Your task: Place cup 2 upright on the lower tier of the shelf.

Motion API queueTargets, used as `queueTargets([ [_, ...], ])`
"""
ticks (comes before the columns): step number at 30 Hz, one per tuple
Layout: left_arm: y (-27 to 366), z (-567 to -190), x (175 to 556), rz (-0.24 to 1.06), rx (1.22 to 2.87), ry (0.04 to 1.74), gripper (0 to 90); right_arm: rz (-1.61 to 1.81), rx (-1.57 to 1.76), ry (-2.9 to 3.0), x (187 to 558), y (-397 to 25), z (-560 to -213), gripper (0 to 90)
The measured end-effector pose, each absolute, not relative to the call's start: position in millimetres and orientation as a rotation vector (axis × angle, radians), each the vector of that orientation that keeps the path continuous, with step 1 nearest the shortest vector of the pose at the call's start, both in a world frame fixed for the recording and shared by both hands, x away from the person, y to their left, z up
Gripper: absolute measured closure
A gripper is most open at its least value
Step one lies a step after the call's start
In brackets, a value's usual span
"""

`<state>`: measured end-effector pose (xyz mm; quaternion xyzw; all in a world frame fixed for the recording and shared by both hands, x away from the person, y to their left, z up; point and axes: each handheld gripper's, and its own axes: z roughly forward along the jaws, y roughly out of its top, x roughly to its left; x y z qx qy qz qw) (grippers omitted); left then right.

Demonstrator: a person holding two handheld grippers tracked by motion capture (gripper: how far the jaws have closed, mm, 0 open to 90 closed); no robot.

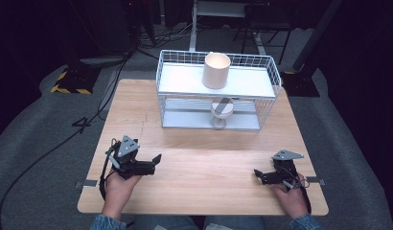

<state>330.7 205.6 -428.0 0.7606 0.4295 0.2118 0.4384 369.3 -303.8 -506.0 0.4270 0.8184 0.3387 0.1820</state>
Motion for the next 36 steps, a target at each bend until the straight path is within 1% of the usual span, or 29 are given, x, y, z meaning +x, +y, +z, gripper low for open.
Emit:
queueTargets([
  [12, 210, -464, 324, 0.507, 1.952, 1.119, 0.0, 0.956, 1.205, 2.310, 369, -304, -506, 0.8],
  [18, 209, -481, 323, 0.493, 2.019, 1.133, 0.0, 0.956, 1.206, 2.310, 369, -304, -506, 0.8],
  [29, 206, -496, 327, 0.451, 2.107, 1.166, 0.1, 0.956, 1.205, 2.310, 369, -304, -506, 0.8],
  [35, 207, -503, 331, 0.379, 2.130, 1.217, 0.1, 0.956, 1.206, 2.310, 369, -304, -506, 0.8],
  [36, 207, -505, 332, 0.402, 2.129, 1.219, 0.6, 0.956, 1.206, 2.310, 369, -304, -506, 0.8],
])
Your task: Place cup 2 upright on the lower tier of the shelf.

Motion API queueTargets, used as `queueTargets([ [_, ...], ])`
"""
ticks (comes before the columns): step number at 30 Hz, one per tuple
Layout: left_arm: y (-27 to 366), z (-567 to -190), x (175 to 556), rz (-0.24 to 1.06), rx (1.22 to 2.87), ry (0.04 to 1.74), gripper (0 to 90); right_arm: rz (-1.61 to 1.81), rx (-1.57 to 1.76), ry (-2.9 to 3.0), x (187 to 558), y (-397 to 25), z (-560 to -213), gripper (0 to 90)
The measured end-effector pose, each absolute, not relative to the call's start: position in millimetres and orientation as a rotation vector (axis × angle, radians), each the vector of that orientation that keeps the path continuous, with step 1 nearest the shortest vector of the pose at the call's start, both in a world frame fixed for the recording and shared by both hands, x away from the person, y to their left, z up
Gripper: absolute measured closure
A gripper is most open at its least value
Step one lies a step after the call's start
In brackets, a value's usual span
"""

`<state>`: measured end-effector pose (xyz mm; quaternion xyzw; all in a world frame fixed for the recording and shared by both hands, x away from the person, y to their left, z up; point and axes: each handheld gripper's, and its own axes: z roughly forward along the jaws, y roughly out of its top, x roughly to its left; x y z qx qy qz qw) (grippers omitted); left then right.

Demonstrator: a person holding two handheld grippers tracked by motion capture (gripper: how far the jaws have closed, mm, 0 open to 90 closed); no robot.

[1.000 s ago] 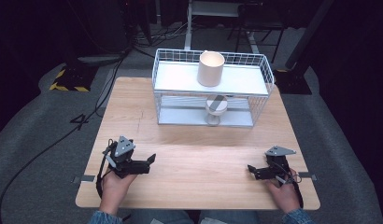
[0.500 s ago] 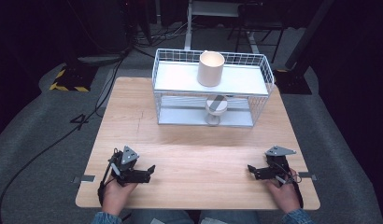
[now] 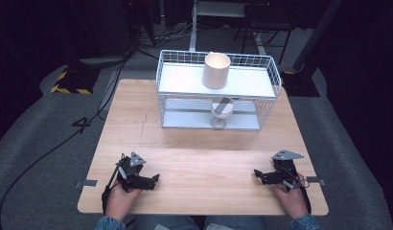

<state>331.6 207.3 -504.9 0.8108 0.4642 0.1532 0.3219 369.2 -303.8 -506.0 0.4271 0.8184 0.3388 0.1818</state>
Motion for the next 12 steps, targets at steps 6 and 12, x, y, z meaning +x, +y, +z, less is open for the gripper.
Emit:
queueTargets([
  [6, 207.0, -505.8, 333.5, 0.435, 2.134, 1.234, 0.9, 0.956, 1.205, 2.310, 369.3, -303.9, -506.0, 0.8],
  [12, 207.2, -506.2, 333.5, 0.439, 2.121, 1.250, 0.3, 0.956, 1.205, 2.310, 369.2, -303.8, -506.1, 0.8],
])
